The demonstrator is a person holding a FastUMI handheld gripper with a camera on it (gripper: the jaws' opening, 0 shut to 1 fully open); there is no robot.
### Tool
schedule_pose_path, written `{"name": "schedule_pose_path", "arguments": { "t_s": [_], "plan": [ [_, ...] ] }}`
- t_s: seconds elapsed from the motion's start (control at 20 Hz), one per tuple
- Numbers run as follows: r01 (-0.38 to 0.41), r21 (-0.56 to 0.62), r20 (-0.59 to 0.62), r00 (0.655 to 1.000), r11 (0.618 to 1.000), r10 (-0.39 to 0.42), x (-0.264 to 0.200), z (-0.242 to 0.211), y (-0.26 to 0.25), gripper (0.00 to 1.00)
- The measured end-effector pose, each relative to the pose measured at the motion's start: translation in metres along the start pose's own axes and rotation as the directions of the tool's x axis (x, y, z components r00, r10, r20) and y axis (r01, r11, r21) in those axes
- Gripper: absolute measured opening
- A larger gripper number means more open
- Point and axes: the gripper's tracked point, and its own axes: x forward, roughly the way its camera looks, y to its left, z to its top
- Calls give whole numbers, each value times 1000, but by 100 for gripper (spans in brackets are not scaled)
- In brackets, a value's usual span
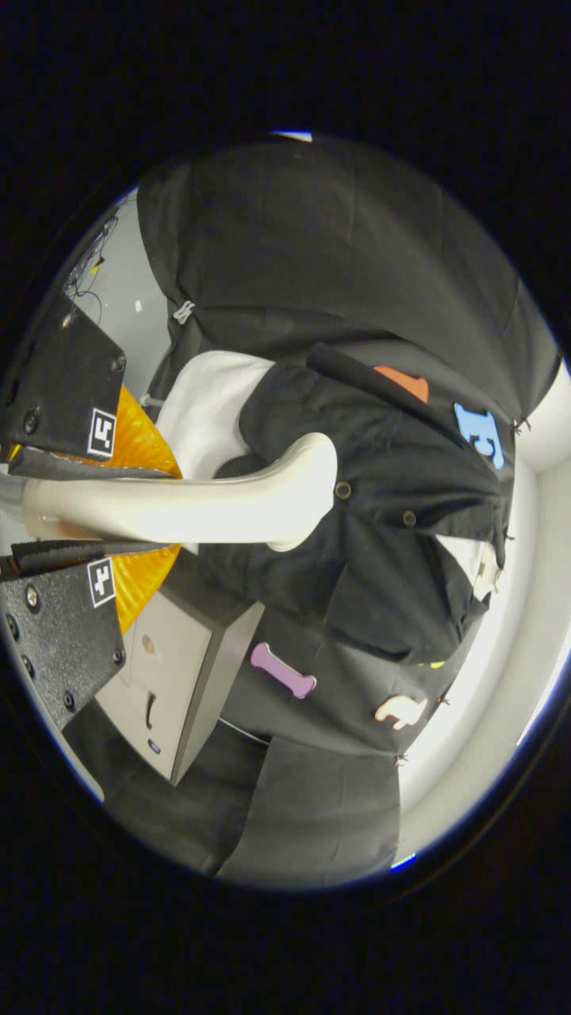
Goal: Iron the clothes twice with a garment steamer, once on the left side and once on the right side.
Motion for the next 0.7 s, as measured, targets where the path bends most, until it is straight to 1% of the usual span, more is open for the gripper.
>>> {"name": "schedule_pose_path", "arguments": {
  "t_s": [0.35, 0.7],
  "plan": [
    [60, 29, -89, 994, 998, -57, -38, -36, -96, 33],
    [55, 66, -156, 987, 996, -44, -63, -79, -197, 33]
  ]
}}
